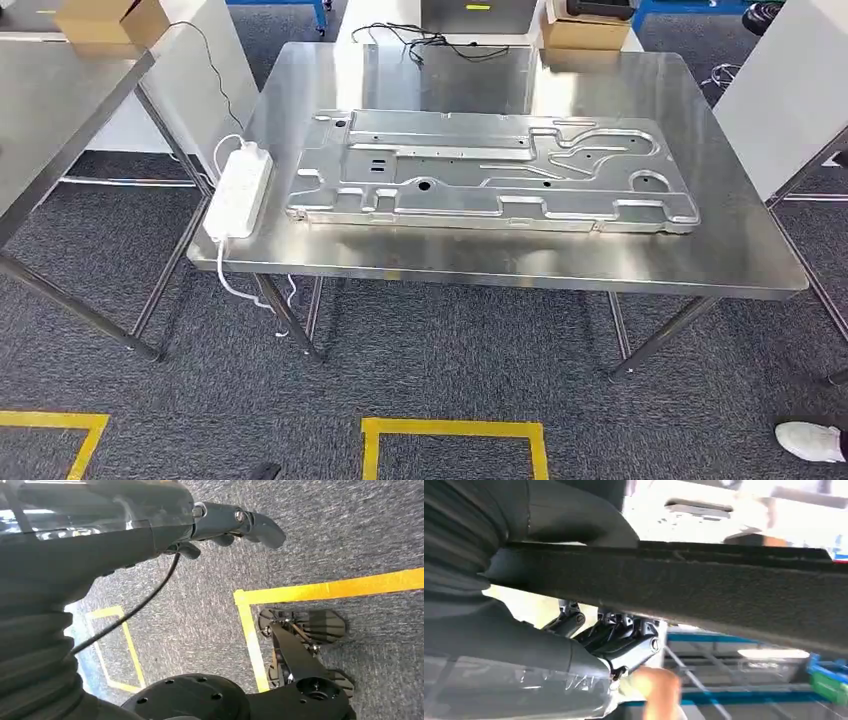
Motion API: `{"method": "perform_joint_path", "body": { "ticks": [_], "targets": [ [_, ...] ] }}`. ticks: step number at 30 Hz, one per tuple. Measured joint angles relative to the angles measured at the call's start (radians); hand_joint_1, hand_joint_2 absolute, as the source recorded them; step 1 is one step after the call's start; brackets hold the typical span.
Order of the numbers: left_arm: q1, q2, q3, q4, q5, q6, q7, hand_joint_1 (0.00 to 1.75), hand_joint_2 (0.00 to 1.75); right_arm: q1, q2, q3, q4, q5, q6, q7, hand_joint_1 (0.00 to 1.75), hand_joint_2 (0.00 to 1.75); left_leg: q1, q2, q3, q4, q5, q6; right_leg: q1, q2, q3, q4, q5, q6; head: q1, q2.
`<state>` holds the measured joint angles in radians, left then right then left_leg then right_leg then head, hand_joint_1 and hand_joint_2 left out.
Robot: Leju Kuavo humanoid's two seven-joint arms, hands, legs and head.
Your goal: Take the parts from the cabinet and place them on the table.
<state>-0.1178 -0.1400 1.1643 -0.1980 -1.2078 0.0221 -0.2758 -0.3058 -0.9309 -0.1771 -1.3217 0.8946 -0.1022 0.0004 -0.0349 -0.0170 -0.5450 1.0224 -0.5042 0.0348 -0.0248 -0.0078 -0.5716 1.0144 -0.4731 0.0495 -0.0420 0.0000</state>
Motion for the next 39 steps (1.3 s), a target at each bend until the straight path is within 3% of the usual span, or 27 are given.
{"method": "perform_joint_path", "body": {
  "ticks": [5, 11, 16, 21, 28, 39],
  "targets": [
    [-0.002, 0.000, -0.001, 0.000, -0.002, -0.001, 0.000, 0.00, 1.75, -0.003, 0.048, 0.064, -0.094, 0.006, 0.026, 0.002, 1.34, 1.75, 0.000, 0.000, 0.000, 0.000, 0.000, 0.000, 0.000, 0.000, 0.000, 0.000, 0.000, 0.000, 0.000, 0.000],
    [-0.016, 0.000, -0.021, 0.000, -0.032, -0.010, 0.026, 0.00, 1.75, -0.211, 0.149, 0.260, -0.074, 0.039, 0.103, 0.004, 1.34, 1.75, 0.000, 0.003, 0.000, 0.000, 0.002, -0.001, 0.000, 0.002, 0.000, 0.001, 0.001, 0.000, 0.000, 0.000],
    [-0.051, -0.005, -0.053, 0.000, -0.059, -0.024, 0.040, 0.00, 1.75, -0.454, 0.302, 0.469, 0.124, 0.081, 0.119, 0.022, 1.34, 1.75, 0.001, 0.004, 0.001, 0.000, 0.004, -0.001, 0.000, 0.004, 0.000, 0.001, 0.004, -0.001, 0.000, 0.000],
    [-0.070, -0.010, -0.079, 0.000, -0.075, -0.028, 0.064, 0.00, 1.75, -0.621, 0.442, 0.609, 0.361, 0.103, 0.113, 0.037, 1.34, 1.75, 0.001, 0.002, 0.000, 0.000, 0.006, -0.001, 0.001, 0.003, 0.000, 0.001, 0.005, -0.001, 0.001, 0.000],
    [-0.074, -0.010, -0.106, 0.000, -0.086, -0.031, 0.087, 0.00, 1.75, -0.708, 0.583, 0.692, 0.602, 0.113, 0.071, 0.039, 1.34, 1.75, 0.001, 0.001, -0.001, 0.000, 0.006, -0.001, 0.001, 0.003, -0.001, 0.001, 0.004, -0.001, 0.001, 0.000],
    [-0.074, -0.010, -0.128, 0.000, -0.089, -0.033, 0.092, 0.00, 1.75, -0.712, 0.724, 0.751, 0.729, 0.123, 0.050, 0.020, 1.34, 1.75, 0.001, 0.002, -0.001, 0.000, 0.006, -0.001, 0.001, 0.003, -0.002, 0.001, 0.004, -0.001, 0.001, 0.000]
  ]
}}
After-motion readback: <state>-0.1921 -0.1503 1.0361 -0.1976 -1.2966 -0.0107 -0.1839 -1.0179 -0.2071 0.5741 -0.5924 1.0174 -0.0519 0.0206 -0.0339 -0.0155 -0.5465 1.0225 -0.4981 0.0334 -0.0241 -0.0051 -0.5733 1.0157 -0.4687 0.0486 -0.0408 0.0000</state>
